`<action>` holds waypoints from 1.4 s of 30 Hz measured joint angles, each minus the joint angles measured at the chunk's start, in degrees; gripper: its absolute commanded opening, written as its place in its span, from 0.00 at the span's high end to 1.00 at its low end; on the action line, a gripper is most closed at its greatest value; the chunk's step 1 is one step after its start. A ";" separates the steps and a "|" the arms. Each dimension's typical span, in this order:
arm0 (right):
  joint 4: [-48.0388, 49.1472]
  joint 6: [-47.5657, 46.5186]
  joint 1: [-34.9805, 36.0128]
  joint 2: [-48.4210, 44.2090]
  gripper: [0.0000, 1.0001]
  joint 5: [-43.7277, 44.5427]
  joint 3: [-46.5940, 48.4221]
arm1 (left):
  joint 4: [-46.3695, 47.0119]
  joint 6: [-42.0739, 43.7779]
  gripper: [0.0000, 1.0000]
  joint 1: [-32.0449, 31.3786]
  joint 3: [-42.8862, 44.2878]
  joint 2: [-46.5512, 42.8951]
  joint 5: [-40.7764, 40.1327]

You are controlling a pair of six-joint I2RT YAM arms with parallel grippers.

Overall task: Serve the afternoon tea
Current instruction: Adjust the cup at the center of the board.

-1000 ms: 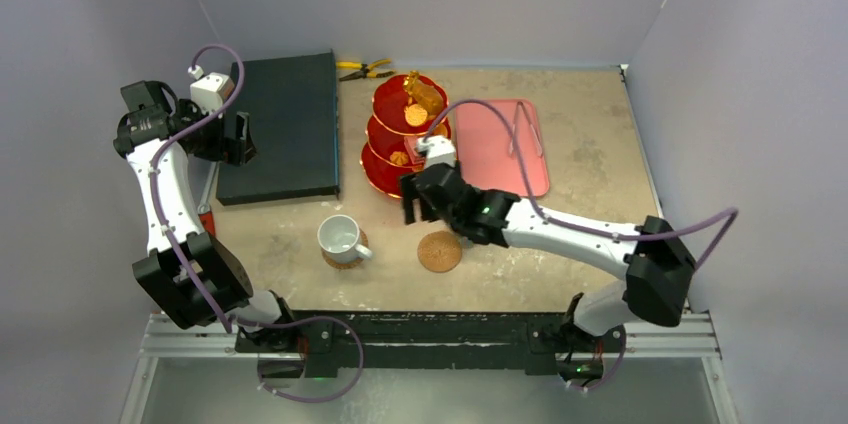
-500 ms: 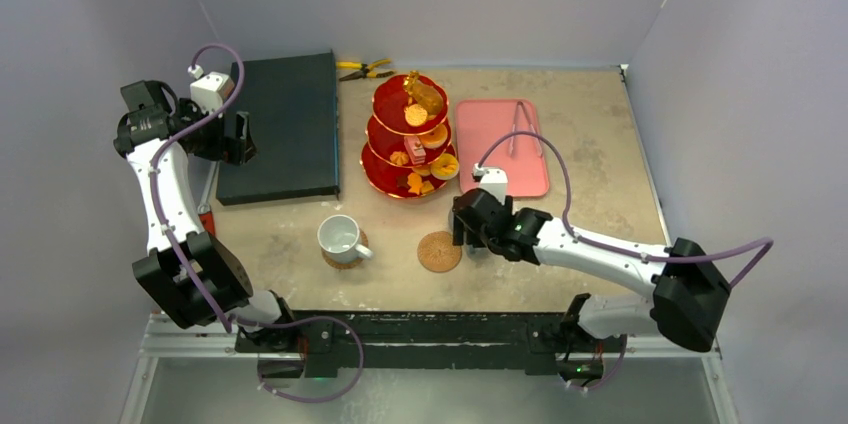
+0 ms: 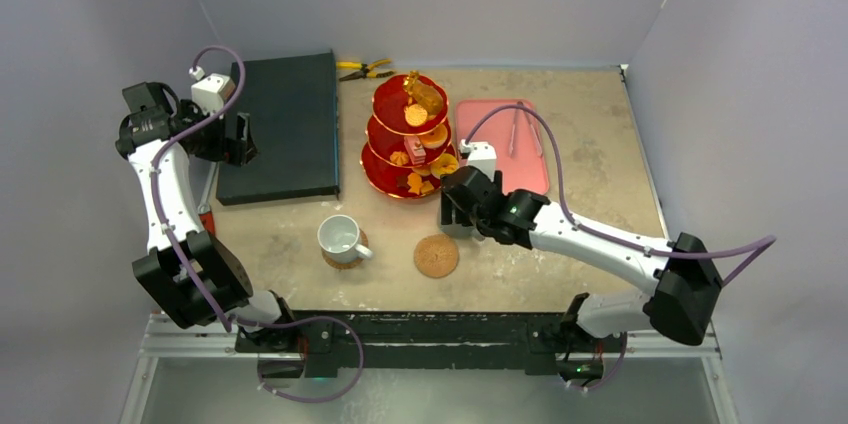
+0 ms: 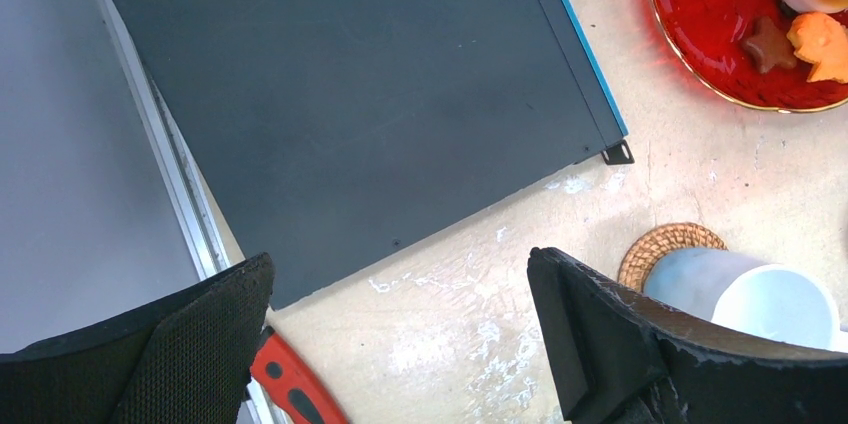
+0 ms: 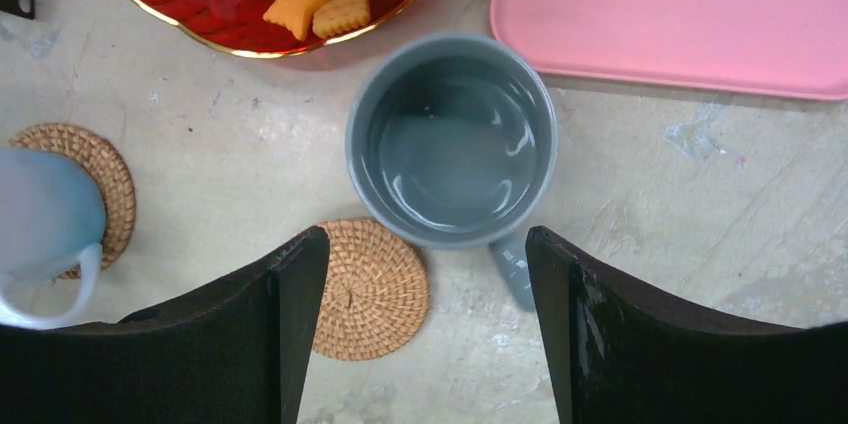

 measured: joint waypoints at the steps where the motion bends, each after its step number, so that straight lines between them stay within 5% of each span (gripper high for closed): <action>1: 0.04 -0.28 0.00 0.02 0.25 0.07 0.09 | 0.00 0.00 0.01 0.00 -0.04 0.00 0.00; 10: -4.55 0.39 -0.02 -5.14 0.37 -0.09 -3.76 | 0.24 0.00 0.01 0.00 -0.20 0.00 0.04; 21: -3.45 -3.34 -8.41 -5.55 0.26 -1.79 -5.62 | 0.20 0.02 0.01 0.00 -0.70 -0.04 0.02; 32: 5.97 -10.23 -19.91 -2.54 0.45 -2.64 -5.70 | 0.17 0.15 0.01 0.00 -0.70 -0.04 0.28; 42: 11.39 -12.63 -24.22 7.04 0.49 -6.23 -5.97 | 0.17 0.70 0.01 0.00 -0.70 -0.04 0.26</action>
